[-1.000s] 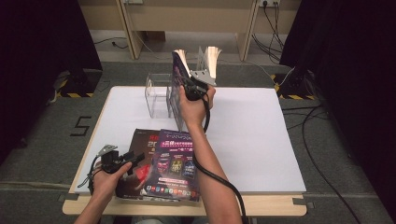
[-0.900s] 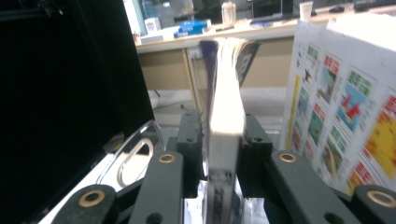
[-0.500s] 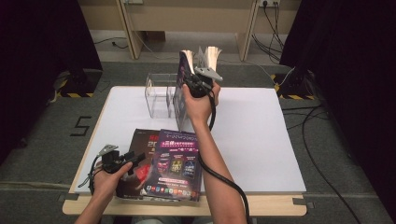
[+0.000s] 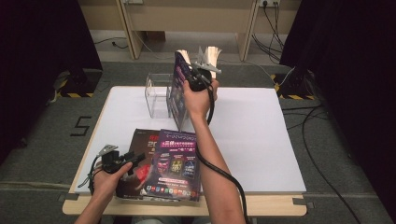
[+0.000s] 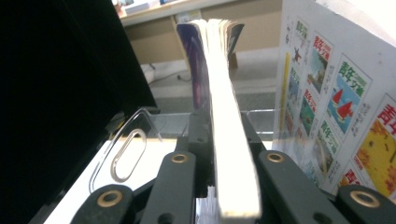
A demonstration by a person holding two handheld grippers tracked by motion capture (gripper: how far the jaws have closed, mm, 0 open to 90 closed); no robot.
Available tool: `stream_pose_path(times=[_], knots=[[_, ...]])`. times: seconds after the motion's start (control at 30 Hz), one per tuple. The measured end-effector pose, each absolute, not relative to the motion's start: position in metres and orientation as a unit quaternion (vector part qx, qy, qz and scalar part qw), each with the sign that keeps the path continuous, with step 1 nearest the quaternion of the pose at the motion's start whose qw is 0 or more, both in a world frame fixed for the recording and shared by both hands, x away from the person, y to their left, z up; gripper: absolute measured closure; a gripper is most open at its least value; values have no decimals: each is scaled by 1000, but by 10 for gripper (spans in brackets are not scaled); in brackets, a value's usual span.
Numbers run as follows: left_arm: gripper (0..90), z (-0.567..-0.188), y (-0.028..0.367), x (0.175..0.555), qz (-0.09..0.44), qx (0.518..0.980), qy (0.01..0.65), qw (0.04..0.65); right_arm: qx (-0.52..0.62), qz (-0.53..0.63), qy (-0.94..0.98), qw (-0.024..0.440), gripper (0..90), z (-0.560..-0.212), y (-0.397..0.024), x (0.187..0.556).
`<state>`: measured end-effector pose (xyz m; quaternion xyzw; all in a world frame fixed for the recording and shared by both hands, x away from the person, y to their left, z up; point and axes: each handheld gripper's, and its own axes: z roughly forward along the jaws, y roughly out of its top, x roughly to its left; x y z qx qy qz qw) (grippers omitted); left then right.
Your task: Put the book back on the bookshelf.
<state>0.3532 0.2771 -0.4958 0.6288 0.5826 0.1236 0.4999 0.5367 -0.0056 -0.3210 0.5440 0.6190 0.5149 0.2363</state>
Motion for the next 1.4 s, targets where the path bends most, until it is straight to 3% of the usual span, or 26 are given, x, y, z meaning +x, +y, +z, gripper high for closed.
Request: stream_pose_path(times=[0.37,1.4], knots=[[384,-496,277,353,122,629,582,501,504,537,612,289,826,-315,4,531],[386,-496,279,353,123,628,581,503,482,545,603,327,826,-319,16,546]])
